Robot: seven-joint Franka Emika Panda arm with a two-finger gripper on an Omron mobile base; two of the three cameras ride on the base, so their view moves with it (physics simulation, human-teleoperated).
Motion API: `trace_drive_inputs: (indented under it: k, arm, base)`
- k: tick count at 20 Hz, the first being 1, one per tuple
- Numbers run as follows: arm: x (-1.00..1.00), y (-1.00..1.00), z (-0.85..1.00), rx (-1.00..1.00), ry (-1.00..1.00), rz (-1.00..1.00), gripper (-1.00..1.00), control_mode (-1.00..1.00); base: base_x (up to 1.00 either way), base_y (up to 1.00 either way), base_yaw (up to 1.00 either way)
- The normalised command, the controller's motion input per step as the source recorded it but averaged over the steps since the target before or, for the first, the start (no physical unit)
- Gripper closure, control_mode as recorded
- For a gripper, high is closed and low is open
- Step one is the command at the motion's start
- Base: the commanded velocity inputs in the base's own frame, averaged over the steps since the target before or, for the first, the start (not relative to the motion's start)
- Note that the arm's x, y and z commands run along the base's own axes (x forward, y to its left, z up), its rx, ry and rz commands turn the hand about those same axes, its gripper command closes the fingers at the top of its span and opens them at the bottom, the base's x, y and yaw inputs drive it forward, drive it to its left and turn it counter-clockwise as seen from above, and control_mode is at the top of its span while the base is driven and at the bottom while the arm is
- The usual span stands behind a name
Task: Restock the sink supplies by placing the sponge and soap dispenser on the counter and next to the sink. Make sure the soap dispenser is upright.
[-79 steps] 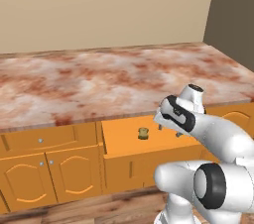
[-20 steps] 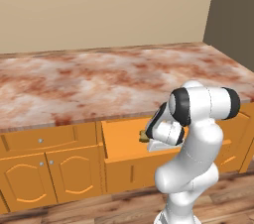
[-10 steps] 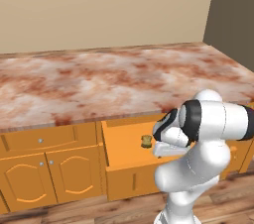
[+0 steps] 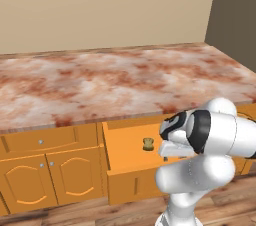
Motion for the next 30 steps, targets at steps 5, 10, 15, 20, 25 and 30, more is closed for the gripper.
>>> trace_drive_inputs:
  k: [5,10,15,20,25,30]
  arm:
    - [0.67,0.02,0.05,0.00,0.00,-0.05,-1.00,-1.00]
    - [0.47,0.02,0.03,0.00,-0.02,-0.07,-1.00,-1.00]
    - [0.28,0.00,0.00,-0.03,-0.01,-0.20,-1.00,-1.00]
    - [0.44,0.03,0.00,0.00,0.03,-0.18,-1.00,-1.00]
    - [0.36,0.24,0.00,-0.03,0.05,-0.03,-1.00,-1.00]
    - [0.26,0.15,-0.05,-0.06,0.00,0.00,-1.00,-1.00]
  base:
    - [0.00,0.00,0.00]
    - [0.00,0.00,0.00]
    - [0.00,0.00,0.00]
    - [0.00,0.00,0.00]
    - [0.00,0.00,0.00]
    - [0.00,0.00,0.00]
